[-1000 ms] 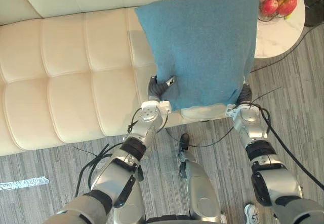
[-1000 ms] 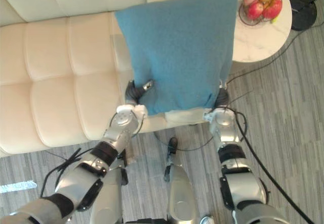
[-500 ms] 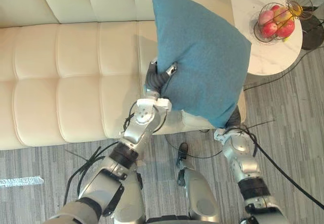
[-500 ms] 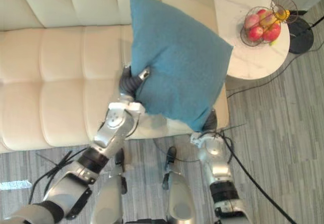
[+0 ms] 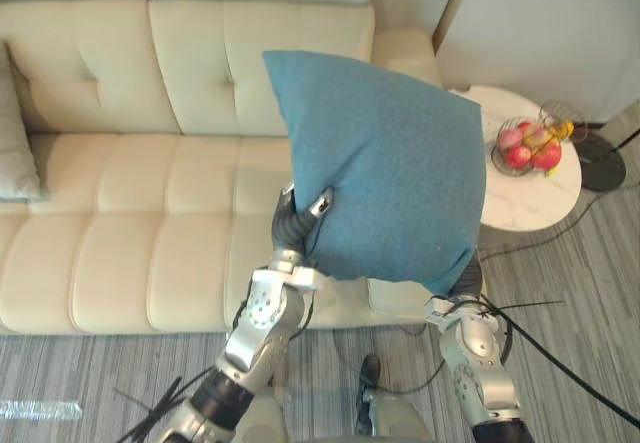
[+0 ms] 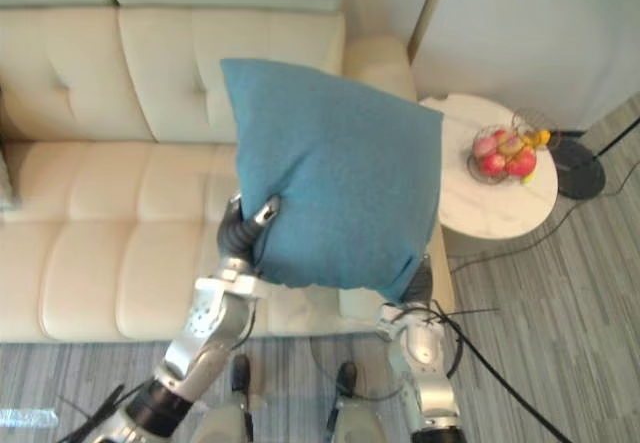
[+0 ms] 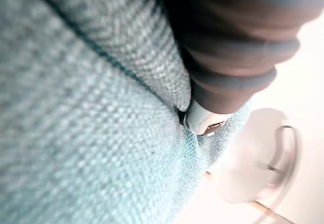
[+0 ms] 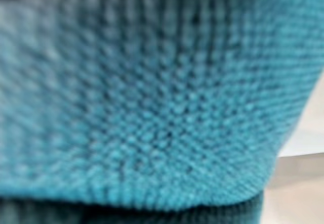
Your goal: Pick up cushions and gather them together orderly.
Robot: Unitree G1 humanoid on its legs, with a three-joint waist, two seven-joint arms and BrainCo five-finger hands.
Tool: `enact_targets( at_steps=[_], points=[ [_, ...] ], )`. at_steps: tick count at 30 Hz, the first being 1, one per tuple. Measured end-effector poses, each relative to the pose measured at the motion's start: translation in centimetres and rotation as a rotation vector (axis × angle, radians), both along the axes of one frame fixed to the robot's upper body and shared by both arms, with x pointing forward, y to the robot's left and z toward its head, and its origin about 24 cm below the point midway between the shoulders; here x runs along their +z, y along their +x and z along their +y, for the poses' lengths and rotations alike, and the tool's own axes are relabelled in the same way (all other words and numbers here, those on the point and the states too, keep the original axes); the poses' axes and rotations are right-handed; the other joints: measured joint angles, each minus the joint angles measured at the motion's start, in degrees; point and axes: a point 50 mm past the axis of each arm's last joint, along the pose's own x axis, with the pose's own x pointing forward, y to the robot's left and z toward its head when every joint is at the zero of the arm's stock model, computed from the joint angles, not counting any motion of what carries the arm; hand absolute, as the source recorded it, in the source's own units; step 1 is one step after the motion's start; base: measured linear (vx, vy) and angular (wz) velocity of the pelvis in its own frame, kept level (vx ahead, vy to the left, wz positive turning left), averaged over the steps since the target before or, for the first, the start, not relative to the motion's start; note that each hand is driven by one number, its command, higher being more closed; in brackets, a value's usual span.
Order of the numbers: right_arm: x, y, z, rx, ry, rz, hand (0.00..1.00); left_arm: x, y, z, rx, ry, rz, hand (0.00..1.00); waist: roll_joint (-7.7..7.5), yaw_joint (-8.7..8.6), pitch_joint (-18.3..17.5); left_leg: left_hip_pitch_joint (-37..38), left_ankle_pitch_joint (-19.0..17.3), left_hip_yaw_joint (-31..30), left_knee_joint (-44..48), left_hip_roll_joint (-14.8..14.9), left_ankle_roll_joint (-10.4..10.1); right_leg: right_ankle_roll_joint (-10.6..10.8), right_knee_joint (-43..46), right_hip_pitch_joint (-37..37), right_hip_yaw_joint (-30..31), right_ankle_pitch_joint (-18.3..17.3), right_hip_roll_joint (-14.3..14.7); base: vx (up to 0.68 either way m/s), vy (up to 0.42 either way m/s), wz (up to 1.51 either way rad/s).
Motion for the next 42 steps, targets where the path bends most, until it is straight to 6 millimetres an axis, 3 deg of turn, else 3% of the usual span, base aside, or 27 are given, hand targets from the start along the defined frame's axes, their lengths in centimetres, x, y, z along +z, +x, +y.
enact_targets(
  at_steps=[4, 7, 10, 11, 13, 15, 19, 22, 24, 26, 27, 28, 29, 30, 31, 32, 34, 36, 38, 40, 42],
  points=[
    [-0.7, -0.7, 0.4, 0.012, 0.006, 0.024, 1.0, -1.1, -1.1, 0.3, 0.0, -0.014, 0.033, 1.0, 0.2, 0.54, -1.46, -1.24, -0.88, -3.07, 2.51, -0.14, -0.45, 0.11, 1.62, 1.78, -2.1, -2.09, -0.09, -0.01, -0.009, 0.43],
    [-0.8, -0.8, 0.2, 0.011, -0.001, 0.028, 1.0, -1.3, -1.2, 0.1, -0.012, -0.012, 0.04, 1.0, 1.03, 0.86, -1.27, -9.98, -5.45, -7.36, 16.97, -0.29, -0.7, -0.44, 4.58, 1.79, -6.84, -4.02, 0.4, -0.07, -0.007, 0.84],
    [-0.8, -0.7, 0.2, 0.012, -0.003, 0.029, 1.0, -1.8, -1.1, 0.2, -0.01, -0.025, 0.067, 1.0, 1.9, 2.21, -0.99, -12.82, -6.21, -7.27, 22.42, 0.09, -0.87, -0.77, 4.92, 3.62, -8.89, -4.75, 1.09, -0.09, 0.006, 0.56],
    [-0.7, -0.5, 0.2, 0.015, -0.009, 0.026, 1.0, -2.0, -1.3, 0.3, -0.006, -0.037, 0.078, 1.0, 2.7, 2.72, -1.41, -13.16, -7.99, -6.73, 21.82, 0.89, 0.35, -0.75, 5.37, 3.7, -9.62, -5.09, 1.35, -0.11, 0.024, 0.3],
    [-0.6, -0.2, 0.3, 0.018, -0.012, 0.022, 1.0, -2.4, -1.6, 0.5, 0.0, -0.046, 0.091, 1.0, 2.69, 3.24, -1.43, -13.16, -7.98, -3.52, 21.22, 2.06, 0.58, -0.6, 5.74, 3.65, -9.72, -5.04, 0.79, -0.11, 0.037, 0.14],
    [-0.6, 0.3, 0.3, 0.022, -0.036, 0.022, 1.0, -2.6, -1.8, 0.5, -0.003, -0.052, 0.102, 1.0, 2.57, 3.12, -1.51, -12.02, -5.95, 0.59, 19.2, 2.65, 1.46, -0.04, 5.54, 3.53, -9.64, -4.7, -0.2, -0.05, 0.066, 0.05],
    [-0.5, 0.4, -0.2, 0.0, -0.054, 0.017, 1.0, -2.6, -1.9, 0.0, -0.027, -0.059, 0.109, 1.0, 1.96, 2.9, -2.36, -12.23, -3.0, 1.93, 15.14, -0.29, 2.03, 0.91, 6.58, 0.58, -9.49, -4.66, -3.22, 0.01, 0.104, 0.03],
    [-0.7, 0.4, -0.9, -0.035, -0.05, 0.032, 1.0, -3.5, -2.0, -0.9, -0.066, -0.035, 0.139, 1.0, 0.71, 2.9, -1.74, -11.98, -7.03, 4.18, 19.54, -3.15, 4.25, 1.48, 14.09, -1.13, -7.65, -7.83, -8.53, 0.08, 0.169, -0.15],
    [-1.5, 0.6, -0.9, -0.033, -0.062, 0.07, 1.0, -4.2, -1.8, -0.8, -0.062, -0.011, 0.168, 1.0, 0.77, 2.99, -1.84, -11.58, -9.73, 6.6, 21.65, -3.39, 5.8, -5.19, 27.21, -8.12, -1.62, -5.41, -10.39, 0.09, 0.202, -0.46],
    [-2.0, 0.6, -0.8, -0.031, -0.074, 0.095, 1.0, -4.4, -1.8, -0.7, -0.065, 0.003, 0.174, 1.0, -0.16, 2.73, -1.56, -9.51, -9.65, 6.45, 20.02, -4.04, 6.46, -6.36, 31.9, -10.77, 1.4, -2.17, -10.66, 0.16, 0.178, -0.07],
    [-2.1, 0.6, -0.8, -0.029, -0.084, 0.103, 1.0, -4.5, -1.8, -0.5, -0.067, 0.018, 0.18, 1.0, -0.68, 1.45, -1.7, -8.17, -8.59, 5.06, 17.91, -4.0, 8.19, -3.38, 32.75, -11.49, 4.08, -5.73, -8.21, 0.17, 0.056, 0.3],
    [-2.0, 0.6, -0.9, -0.028, -0.092, 0.101, 1.0, -4.5, -1.7, -0.5, -0.068, 0.02, 0.18, 1.0, -0.77, 0.62, -1.77, -7.33, -7.44, 4.48, 16.24, -3.98, 7.85, -1.94, 31.56, -11.29, 5.94, -8.86, -4.26, 0.19, -0.027, 0.39],
    [-1.9, 0.7, -1.0, -0.022, -0.102, 0.098, 1.0, -4.5, -1.7, -0.5, -0.069, 0.021, 0.179, 1.0, -0.86, 0.67, -1.78, -5.02, -5.06, 4.45, 12.14, -4.23, 7.68, -2.57, 26.5, -10.69, 6.44, -10.48, 0.51, 0.16, -0.025, 0.26],
    [-1.8, 0.8, -1.1, -0.019, -0.108, 0.093, 1.0, -4.5, -1.7, -0.5, -0.07, 0.022, 0.177, 1.0, -0.88, 0.73, -1.85, -3.7, -4.08, 4.48, 9.92, -4.67, 7.61, -3.04, 21.93, -10.09, 5.52, -10.44, 2.59, 0.17, -0.023, 0.21],
    [-1.7, 0.9, -1.2, -0.019, -0.113, 0.088, 1.0, -4.3, -1.6, -0.6, -0.079, 0.023, 0.166, 1.0, -1.24, 0.26, -2.15, -3.2, -3.62, 3.93, 8.79, -6.28, 7.59, -4.73, 14.11, -8.36, 5.2, -8.13, 4.37, 0.12, -0.023, 0.46],
    [-1.6, 0.8, -1.6, -0.021, -0.129, 0.089, 1.0, -4.3, -1.4, -0.9, -0.092, 0.024, 0.157, 1.0, -0.92, -0.49, -2.3, -3.33, -3.5, 2.44, 8.61, -7.69, 7.67, -6.76, 11.5, -8.03, 6.37, -5.19, 4.48, 0.12, -0.017, 0.55],
    [-1.8, 0.7, -2.0, -0.027, -0.141, 0.099, 1.0, -4.3, -1.4, -1.2, -0.108, 0.026, 0.155, 1.0, 0.93, -0.43, -2.49, -3.29, -3.66, 1.49, 8.52, -7.47, 7.3, -6.41, 9.38, -6.67, 7.42, -4.23, 5.26, 0.12, 0.0, 0.28],
    [-1.9, 0.6, -2.0, -0.029, -0.138, 0.103, 1.0, -4.4, -1.4, -1.3, -0.115, 0.029, 0.155, 1.0, 1.33, 0.04, -2.55, -3.41, -4.58, 0.84, 9.41, -6.86, 6.47, -6.38, 7.94, -5.26, 6.49, -4.08, 5.8, 0.13, -0.03, 0.17],
    [-2.3, 0.1, -2.2, -0.037, -0.137, 0.122, 1.0, -4.9, -1.6, -1.5, -0.126, 0.037, 0.176, 1.0, 1.45, -0.05, -2.42, -6.35, -8.79, 0.42, 18.96, -5.76, 4.27, -6.98, 5.62, -1.66, 4.47, -3.62, 6.41, 0.09, -0.04, 0.31],
    [-2.3, -0.8, -2.3, -0.044, -0.135, 0.123, 1.0, -5.2, -1.8, -1.6, -0.133, 0.035, 0.19, 1.0, 1.76, 0.93, -2.28, -8.38, -11.36, 2.16, 28.12, -4.17, 2.99, -6.98, 4.67, 1.37, 4.64, -3.64, 7.27, 0.06, -0.024, -0.02],
    [-1.6, -0.9, -2.3, -0.043, -0.135, 0.093, 1.0, -5.4, -2.1, -1.5, -0.131, 0.032, 0.196, 1.0, 1.95, 1.28, -2.35, -9.91, -12.17, 3.45, 32.25, -3.37, 3.23, -7.01, 4.32, 2.13, 5.8, -3.9, 7.5, 0.02, 0.019, -0.24]
  ],
)
